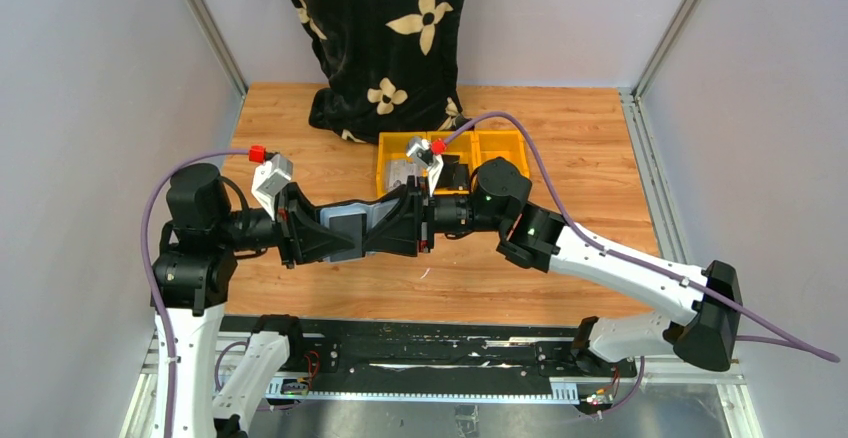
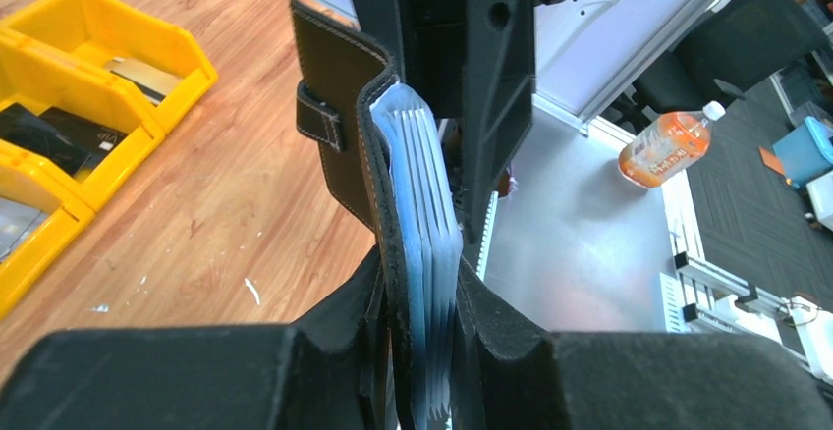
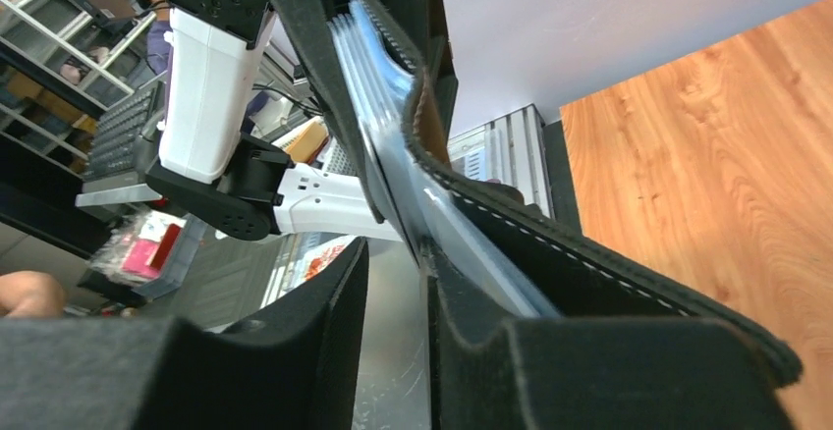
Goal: Take the credit cards out of the card holder
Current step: Remove the credit card from the card holder.
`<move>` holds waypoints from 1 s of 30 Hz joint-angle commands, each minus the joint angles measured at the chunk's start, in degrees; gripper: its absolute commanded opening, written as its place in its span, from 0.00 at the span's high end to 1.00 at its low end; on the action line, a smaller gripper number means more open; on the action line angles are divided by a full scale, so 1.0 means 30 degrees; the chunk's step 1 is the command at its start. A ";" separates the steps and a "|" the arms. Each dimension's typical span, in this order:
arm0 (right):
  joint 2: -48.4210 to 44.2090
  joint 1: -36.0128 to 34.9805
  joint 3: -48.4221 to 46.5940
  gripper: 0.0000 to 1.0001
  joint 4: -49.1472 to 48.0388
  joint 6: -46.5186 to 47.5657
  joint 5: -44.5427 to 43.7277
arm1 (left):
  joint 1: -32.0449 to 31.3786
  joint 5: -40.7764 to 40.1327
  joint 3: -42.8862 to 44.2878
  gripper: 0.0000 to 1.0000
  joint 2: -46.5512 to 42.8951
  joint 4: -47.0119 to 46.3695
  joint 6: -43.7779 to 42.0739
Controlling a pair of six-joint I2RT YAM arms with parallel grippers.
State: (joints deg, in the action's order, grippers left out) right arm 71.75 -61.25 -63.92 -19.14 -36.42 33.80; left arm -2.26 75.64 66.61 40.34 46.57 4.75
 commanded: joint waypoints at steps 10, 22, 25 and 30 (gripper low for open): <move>0.1624 0.0291 -0.1591 0.85 -0.1782 -0.1156 -0.1293 | -0.0255 0.4487 -0.0029 0.50 -0.0671 0.0295 0.0993; 0.0626 0.0291 0.0601 1.00 -0.4223 -0.1825 0.0476 | -0.0258 0.4756 -0.0413 0.65 -0.0425 0.0299 0.0920; 0.0080 0.0291 0.1235 1.00 -0.4710 -0.1793 0.0983 | -0.0280 0.4753 -0.0379 0.78 -0.0293 0.0299 0.0991; -0.0393 0.0284 0.1734 1.00 -0.4991 -0.1652 0.0745 | -0.0246 0.4725 -0.0243 0.83 -0.0322 0.0313 0.0964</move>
State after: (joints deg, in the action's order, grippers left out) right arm 71.64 -60.75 -59.40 -29.80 -41.74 39.29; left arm -2.09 83.18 65.65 40.03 46.37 5.98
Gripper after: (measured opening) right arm 0.004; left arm 0.233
